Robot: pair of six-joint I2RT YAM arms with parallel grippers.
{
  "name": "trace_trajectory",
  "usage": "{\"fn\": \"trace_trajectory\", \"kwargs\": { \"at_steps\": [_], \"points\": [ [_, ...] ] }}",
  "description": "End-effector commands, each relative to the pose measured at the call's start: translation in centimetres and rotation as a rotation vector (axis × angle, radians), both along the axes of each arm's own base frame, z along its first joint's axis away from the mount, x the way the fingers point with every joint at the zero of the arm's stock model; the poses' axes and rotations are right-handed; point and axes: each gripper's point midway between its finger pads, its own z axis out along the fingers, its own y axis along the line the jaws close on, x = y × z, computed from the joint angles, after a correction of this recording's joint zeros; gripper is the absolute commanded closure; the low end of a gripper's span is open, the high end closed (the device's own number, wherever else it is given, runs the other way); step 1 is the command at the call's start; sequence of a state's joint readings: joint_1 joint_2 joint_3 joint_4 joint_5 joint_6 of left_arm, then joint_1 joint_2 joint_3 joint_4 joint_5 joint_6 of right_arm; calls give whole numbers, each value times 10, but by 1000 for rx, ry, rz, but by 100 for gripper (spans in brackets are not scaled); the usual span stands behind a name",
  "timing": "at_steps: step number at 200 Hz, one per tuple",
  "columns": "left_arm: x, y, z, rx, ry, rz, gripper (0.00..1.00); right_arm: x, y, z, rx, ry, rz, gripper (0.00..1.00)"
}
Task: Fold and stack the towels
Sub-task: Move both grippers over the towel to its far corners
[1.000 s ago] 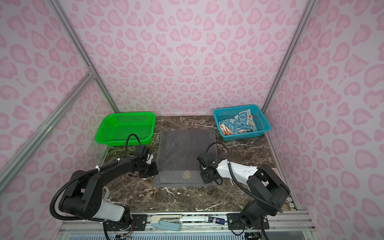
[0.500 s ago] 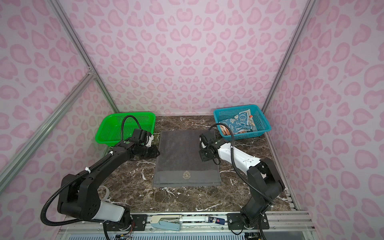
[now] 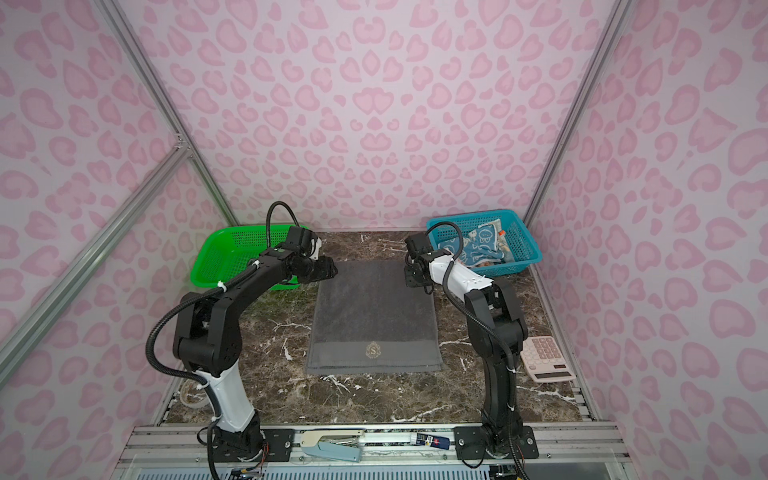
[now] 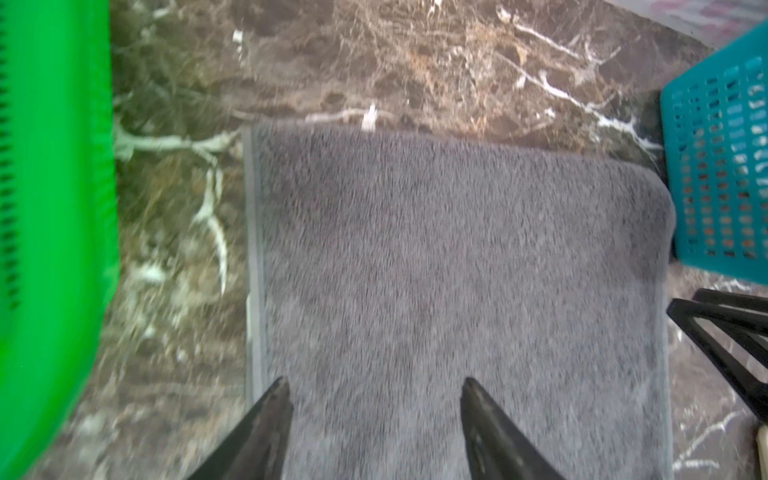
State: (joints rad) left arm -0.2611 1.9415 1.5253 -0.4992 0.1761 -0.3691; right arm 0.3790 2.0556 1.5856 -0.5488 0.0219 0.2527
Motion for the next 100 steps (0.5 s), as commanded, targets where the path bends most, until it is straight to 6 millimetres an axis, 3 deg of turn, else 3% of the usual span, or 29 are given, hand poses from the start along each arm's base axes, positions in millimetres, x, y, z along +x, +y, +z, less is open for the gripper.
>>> {"fn": "trace_trajectory", "kwargs": {
  "at_steps": [1, 48, 100],
  "points": [
    [22, 1, -6, 37, -12, 6, 33, 14, -15, -8, -13, 7, -47, 61],
    [46, 7, -20, 90, -14, 44, 31, 34, -35, -20, -20, 32, -92, 59],
    [58, 16, -30, 130, -11, 67, 30, 47, -32, -25, -3, 30, -83, 56]
  ]
}}
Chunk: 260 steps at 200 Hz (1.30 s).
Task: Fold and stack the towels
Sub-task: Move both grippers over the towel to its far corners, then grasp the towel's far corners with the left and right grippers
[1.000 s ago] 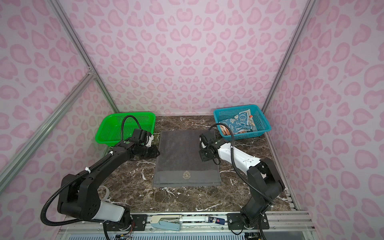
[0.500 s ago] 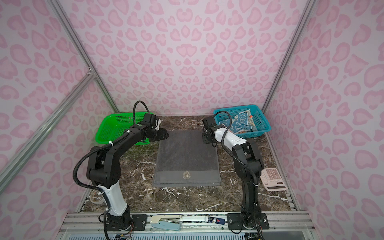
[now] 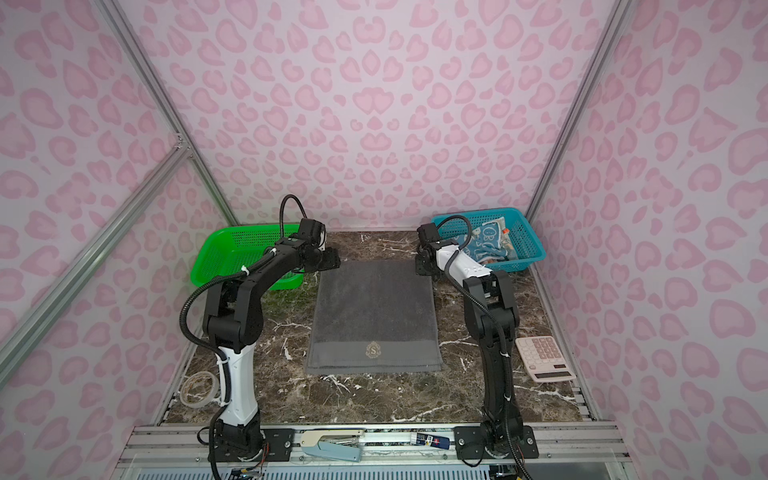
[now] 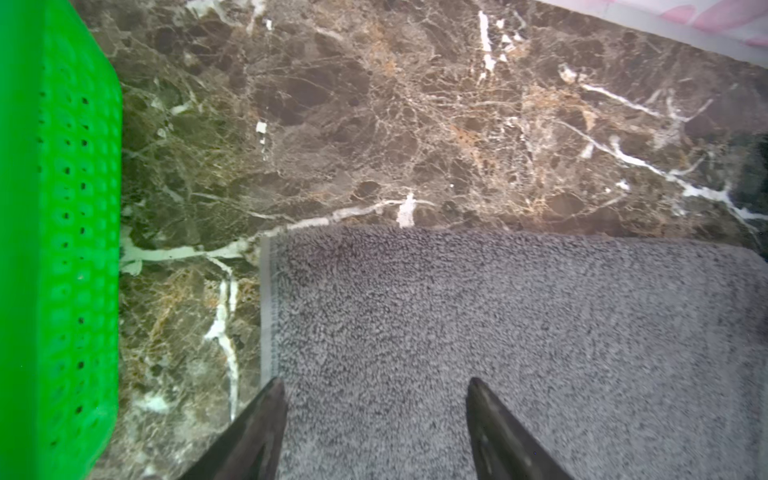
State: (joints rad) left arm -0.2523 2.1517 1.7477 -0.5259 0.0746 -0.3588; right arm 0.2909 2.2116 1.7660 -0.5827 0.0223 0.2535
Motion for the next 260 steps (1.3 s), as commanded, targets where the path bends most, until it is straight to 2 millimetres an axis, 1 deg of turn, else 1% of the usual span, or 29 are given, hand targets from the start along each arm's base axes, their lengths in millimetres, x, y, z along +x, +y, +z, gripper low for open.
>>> {"fn": "trace_trajectory", "kwargs": {
  "at_steps": [1, 25, 33, 35, 38, 83, 127, 151, 190, 216, 243, 252, 256, 260],
  "points": [
    [6, 7, -5, 40, 0, 14, 30, 1, 2, -8, 2, 21, 7, 56],
    [11, 12, -10, 69, 1, 23, 29, 10, 3, -14, 21, 29, -1, 55],
    [13, 14, -12, 76, 0, 29, 29, 13, 5, -8, 31, 20, -4, 54],
    [13, 14, -12, 76, -1, 29, 29, 13, 4, -16, 28, 35, -5, 54],
    [14, 14, -12, 76, 0, 30, 29, 14, 5, -18, 28, 38, -5, 54],
    [23, 15, -21, 89, 4, 35, 29, 27, 9, -28, 37, 48, -10, 54],
    [20, 14, -35, 86, 35, 37, 30, 29, 11, -41, 41, 75, -17, 55],
    [18, 13, -41, 84, 46, 38, 32, 30, 14, -40, 47, 72, -11, 57],
    [19, 13, -51, 90, 55, 47, 37, 31, 18, -42, 46, 71, 2, 66],
    [21, 14, -59, 90, 64, 59, 44, 30, 18, -42, 39, 72, 4, 79],
    [20, 12, -64, 83, 76, 63, 56, 29, 19, -37, 37, 61, 12, 91],
    [20, 11, -62, 76, 74, 62, 62, 29, 20, -34, 36, 51, 16, 94],
    [20, 11, -62, 74, 73, 62, 63, 29, 19, -33, 35, 50, 17, 96],
    [20, 10, -61, 72, 72, 62, 69, 30, 19, -31, 35, 44, 17, 97]
  ]
}}
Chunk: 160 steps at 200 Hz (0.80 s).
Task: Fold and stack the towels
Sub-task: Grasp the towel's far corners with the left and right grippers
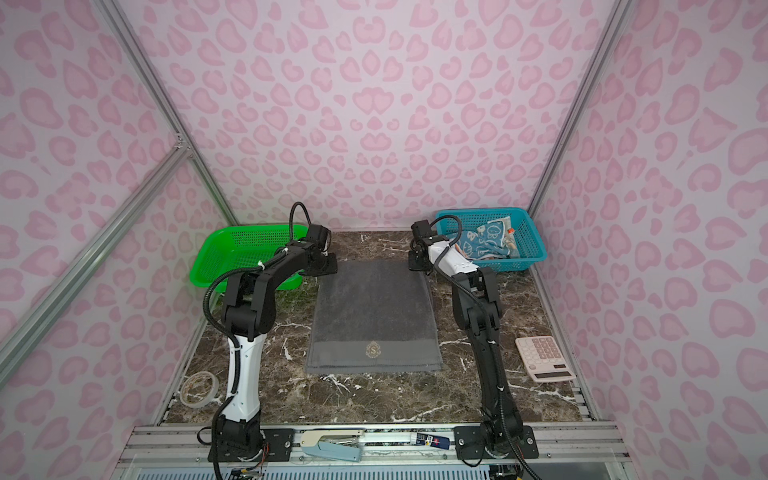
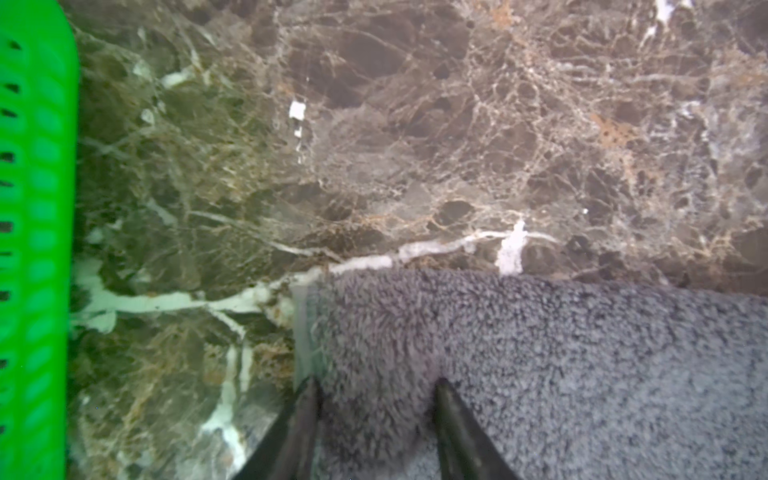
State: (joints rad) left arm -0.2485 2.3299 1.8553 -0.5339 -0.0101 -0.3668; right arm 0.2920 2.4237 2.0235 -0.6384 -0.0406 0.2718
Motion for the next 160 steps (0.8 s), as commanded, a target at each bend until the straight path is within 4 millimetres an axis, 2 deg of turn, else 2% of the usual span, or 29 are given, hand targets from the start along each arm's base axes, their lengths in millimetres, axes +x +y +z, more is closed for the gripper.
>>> {"fn": "trace_trajectory", "kwargs": {
  "at_steps": [1, 34, 71, 80, 83, 104, 127, 160],
  "points": [
    [-1, -2, -4, -15, 11, 9, 69, -7, -3, -3, -23, 17, 6, 98],
    [1, -6, 10, -42, -12, 3, 96, -7, -4, 8, -34, -7, 23, 100],
    [2, -14, 39, -93, -62, -9, 96, -9, -2, 33, -30, -64, 71, 100],
    [2, -15, 48, -107, -82, -19, 96, -10, 0, 32, -20, -71, 89, 100],
    [2, -16, 52, -114, -92, -22, 97, -10, 1, 43, -14, -93, 94, 100],
    [-1, -23, 74, -160, -146, -53, 96, -14, 3, 58, 0, -129, 123, 100],
    [-6, -25, 93, -186, -185, -67, 96, -23, 2, 68, 3, -152, 145, 100],
    [-16, -30, 110, -224, -214, -93, 96, -41, 5, 82, 34, -199, 200, 100]
  ]
}}
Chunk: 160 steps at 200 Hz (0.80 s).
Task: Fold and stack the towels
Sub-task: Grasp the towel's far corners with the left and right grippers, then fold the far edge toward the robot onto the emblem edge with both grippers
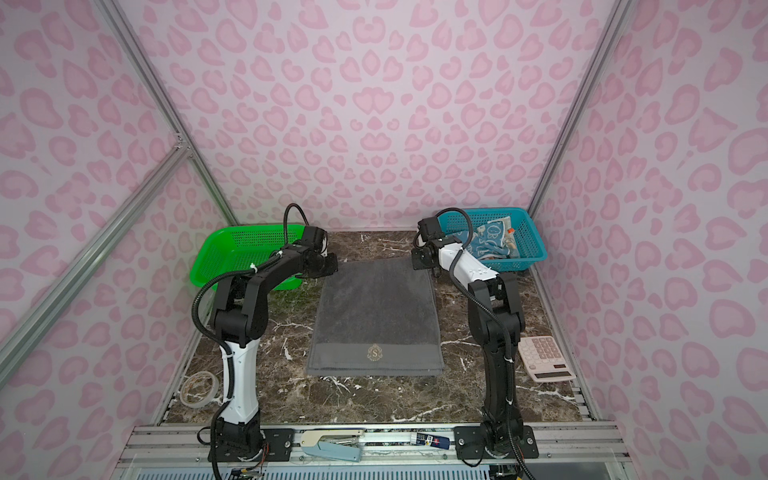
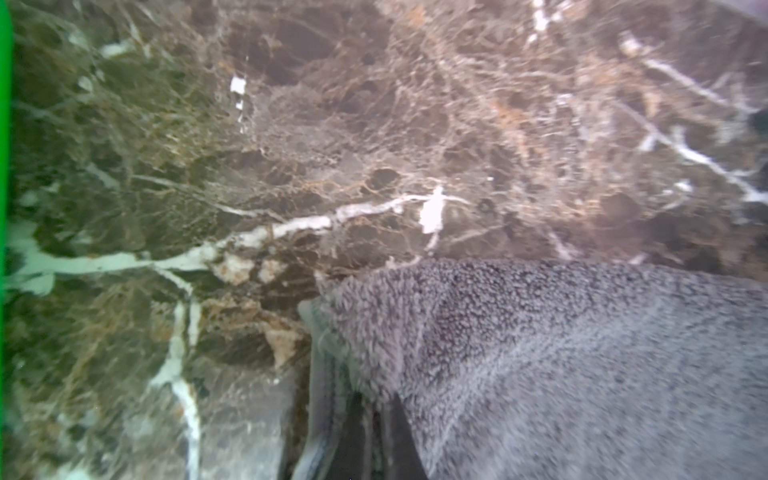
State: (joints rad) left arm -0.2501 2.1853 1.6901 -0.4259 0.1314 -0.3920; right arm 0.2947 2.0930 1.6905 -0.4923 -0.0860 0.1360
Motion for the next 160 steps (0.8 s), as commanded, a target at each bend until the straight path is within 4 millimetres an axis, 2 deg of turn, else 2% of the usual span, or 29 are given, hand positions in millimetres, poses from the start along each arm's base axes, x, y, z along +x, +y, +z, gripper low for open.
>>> {"fn": "trace_trajectory", "kwargs": {
  "at_steps": [1, 52, 60, 63, 67, 111, 115, 119, 160],
  "points": [
    [3, -8, 80, -76, -168, -33, 96, -3, 7, 9, 24, -57, 60, 100],
    [-14, -12, 97, -116, -196, -60, 96, -26, 3, 17, 27, -63, 88, 100],
    [-18, -13, 100, -128, -200, -67, 96, -27, 4, 24, 33, -80, 94, 100],
    [-20, -13, 101, -131, -203, -69, 96, -35, 2, 15, 28, -57, 96, 100],
    [-22, -13, 101, -136, -204, -72, 96, -38, 2, 15, 31, -57, 98, 100],
    [-56, -11, 108, -166, -225, -102, 96, -66, 7, 28, 82, -85, 132, 100],
    [-58, -12, 114, -170, -240, -107, 96, -69, 7, 30, 85, -91, 134, 100],
    [-65, -10, 104, -165, -219, -108, 97, -72, 7, 30, 86, -90, 137, 100],
    [-101, -7, 105, -179, -214, -142, 96, -106, 7, 36, 97, -101, 157, 100]
  ]
}}
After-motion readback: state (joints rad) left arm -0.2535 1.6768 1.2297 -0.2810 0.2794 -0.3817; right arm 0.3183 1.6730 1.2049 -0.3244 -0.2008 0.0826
